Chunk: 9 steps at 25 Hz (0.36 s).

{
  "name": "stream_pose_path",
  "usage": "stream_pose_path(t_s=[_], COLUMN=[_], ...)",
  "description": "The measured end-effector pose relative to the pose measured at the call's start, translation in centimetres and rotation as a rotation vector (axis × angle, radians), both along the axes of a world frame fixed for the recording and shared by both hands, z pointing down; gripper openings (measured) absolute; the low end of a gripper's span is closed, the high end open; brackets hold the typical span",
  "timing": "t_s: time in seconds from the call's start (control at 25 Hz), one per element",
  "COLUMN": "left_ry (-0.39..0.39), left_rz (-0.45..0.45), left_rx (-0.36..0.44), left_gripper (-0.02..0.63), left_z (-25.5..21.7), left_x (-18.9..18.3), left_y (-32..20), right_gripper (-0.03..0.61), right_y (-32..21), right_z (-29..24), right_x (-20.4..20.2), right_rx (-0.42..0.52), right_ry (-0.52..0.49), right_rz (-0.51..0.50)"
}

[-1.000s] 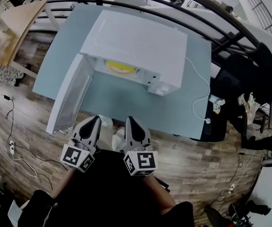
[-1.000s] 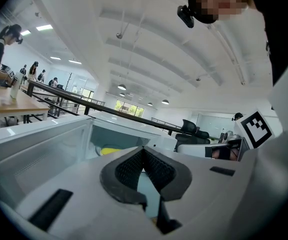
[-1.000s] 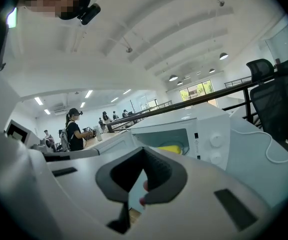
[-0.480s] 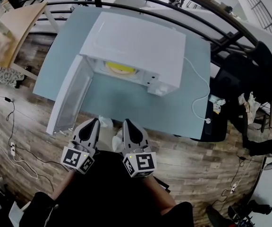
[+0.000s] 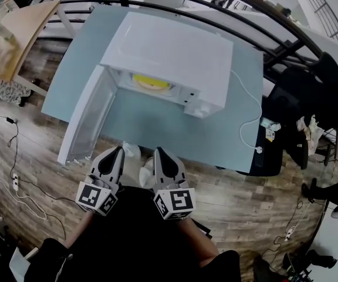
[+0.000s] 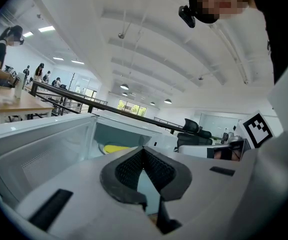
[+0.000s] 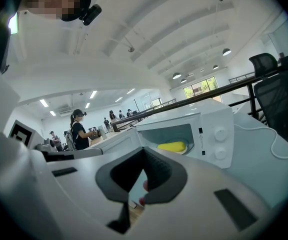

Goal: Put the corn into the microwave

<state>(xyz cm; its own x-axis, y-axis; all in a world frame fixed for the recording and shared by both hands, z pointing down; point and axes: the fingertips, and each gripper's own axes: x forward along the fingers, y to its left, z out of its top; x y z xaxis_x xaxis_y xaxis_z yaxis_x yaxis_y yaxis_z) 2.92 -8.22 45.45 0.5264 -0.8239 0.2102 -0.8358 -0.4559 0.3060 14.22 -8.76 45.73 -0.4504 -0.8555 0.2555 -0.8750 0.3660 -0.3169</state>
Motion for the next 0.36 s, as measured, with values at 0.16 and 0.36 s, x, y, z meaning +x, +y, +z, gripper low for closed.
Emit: stream_pose_path(t_s=[0.16, 0.36], left_ry=[-0.001, -0.004], left_rz=[0.002, 0.005], left_rx=[0.0, -0.004], left_gripper=[0.003, 0.002], left_z=[-0.01, 0.14], left_x=[0.21, 0.5], left_y=[0.16, 0.36], right_gripper=[0.009, 0.008], right_y=[0.16, 0.25], right_z=[0.14, 0.32], right_x=[0.0, 0.17], right_rx=[-0.003, -0.008], right_ry=[0.0, -0.005], right_rz=[-0.005, -0.007])
